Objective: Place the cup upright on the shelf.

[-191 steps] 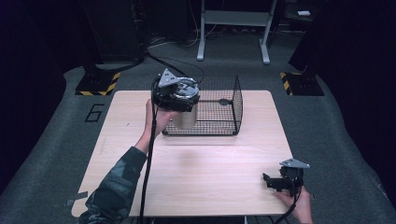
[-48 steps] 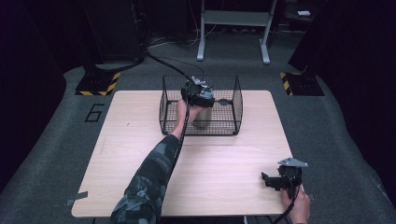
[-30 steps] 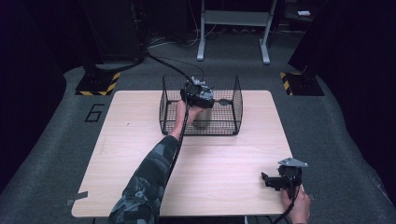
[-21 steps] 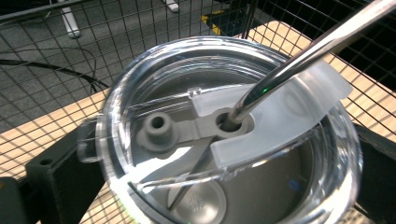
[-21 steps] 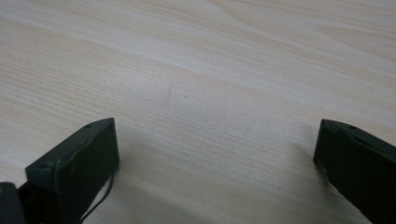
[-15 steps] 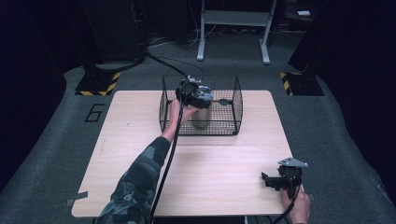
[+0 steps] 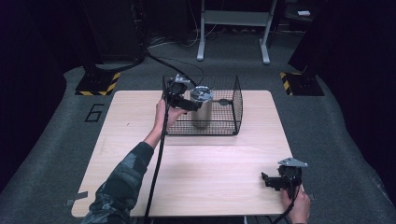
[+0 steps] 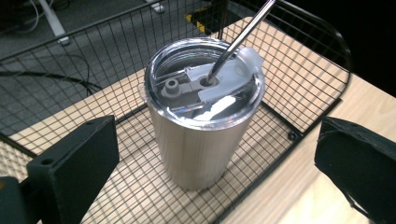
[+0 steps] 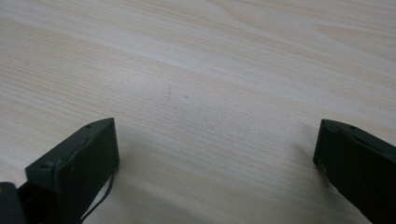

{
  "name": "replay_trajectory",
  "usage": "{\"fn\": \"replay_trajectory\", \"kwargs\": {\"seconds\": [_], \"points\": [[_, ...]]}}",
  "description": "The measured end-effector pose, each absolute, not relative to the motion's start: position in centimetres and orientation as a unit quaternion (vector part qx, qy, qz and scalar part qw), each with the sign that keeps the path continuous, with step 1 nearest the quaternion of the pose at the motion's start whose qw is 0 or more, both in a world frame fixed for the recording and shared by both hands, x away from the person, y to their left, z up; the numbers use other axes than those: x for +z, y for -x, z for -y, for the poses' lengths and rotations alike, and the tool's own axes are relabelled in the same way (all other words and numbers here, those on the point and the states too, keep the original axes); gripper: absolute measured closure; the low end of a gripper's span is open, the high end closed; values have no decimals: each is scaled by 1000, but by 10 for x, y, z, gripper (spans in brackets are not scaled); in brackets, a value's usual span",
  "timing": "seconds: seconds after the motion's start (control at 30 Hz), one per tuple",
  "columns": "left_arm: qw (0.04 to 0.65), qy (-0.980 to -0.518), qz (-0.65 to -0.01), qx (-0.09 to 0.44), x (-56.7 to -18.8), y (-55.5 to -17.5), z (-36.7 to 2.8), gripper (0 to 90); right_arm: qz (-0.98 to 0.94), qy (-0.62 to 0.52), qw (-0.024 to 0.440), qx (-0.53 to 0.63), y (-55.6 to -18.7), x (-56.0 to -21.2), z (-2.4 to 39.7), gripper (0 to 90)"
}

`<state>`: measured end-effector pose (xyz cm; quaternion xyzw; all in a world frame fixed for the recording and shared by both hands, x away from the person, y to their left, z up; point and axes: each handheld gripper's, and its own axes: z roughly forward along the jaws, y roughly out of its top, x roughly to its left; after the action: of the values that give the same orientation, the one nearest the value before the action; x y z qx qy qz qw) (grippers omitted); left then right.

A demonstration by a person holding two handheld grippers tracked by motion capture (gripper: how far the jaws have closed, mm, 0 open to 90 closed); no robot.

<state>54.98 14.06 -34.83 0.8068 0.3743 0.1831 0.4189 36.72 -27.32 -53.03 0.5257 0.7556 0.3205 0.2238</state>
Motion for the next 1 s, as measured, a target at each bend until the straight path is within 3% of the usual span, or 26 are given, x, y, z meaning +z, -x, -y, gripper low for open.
{"fn": "replay_trajectory", "kwargs": {"seconds": [0.47, 1.0], "points": [[422, -816, -342, 199, -337, -490, -189, 0, -755, -527, 224, 320, -367, -530, 273, 0], [388, -816, -371, 215, -390, -425, -264, 0, -753, -528, 226, 322, -367, -530, 273, 0]]}}
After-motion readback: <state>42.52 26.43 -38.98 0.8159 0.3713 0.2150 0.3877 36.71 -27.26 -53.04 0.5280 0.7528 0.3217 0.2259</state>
